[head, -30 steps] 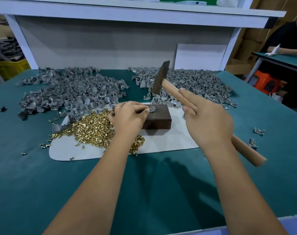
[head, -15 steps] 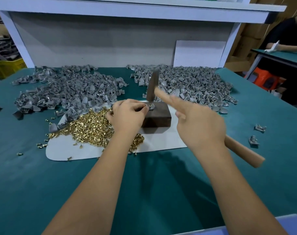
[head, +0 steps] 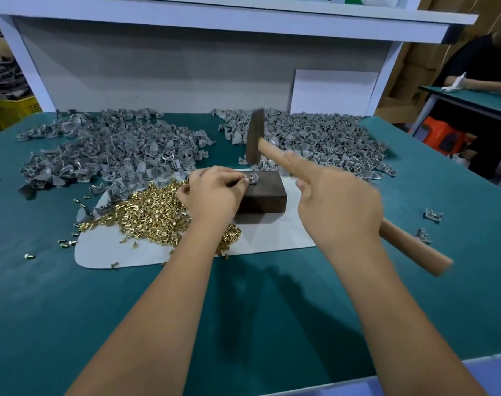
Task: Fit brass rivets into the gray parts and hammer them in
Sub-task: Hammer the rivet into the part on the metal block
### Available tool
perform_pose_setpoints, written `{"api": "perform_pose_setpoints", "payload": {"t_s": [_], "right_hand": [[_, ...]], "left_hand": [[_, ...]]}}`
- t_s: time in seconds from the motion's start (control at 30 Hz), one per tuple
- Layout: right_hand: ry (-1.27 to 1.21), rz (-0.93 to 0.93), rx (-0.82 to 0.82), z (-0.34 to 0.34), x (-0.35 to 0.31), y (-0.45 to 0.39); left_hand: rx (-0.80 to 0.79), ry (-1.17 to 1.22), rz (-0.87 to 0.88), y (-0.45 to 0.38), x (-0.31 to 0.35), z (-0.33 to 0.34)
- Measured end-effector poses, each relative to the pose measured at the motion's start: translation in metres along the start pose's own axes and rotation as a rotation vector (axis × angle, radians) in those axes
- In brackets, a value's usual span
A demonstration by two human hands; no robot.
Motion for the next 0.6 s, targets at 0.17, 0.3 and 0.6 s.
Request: {"api": "perform_pose_setpoints", "payload": {"t_s": [0.17, 0.3, 0.6], "right_hand": [[-0.059, 0.057, 0.052, 0.003, 0.004, 0.004], [-0.009, -0.006, -0.134, 0.013, 0.003, 0.010], [-0.049, 0.049, -0.176, 0.018, 0.005, 0.015]], "left_hand": [[0.025, 0.033, 0.053, 0.004, -0.003, 0.000], [-0.019, 0.073, 0.025, 0.003, -0.001, 0.000], [-0.011, 0.088, 0.032, 0.003, -0.003, 0.000]]}}
Point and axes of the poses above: each hand's wrist, its own y-axis away from the middle knuckle, its own z-axis out of the palm, x = y × z, the point moved 1 cm from there along -y, towards the middle knuckle
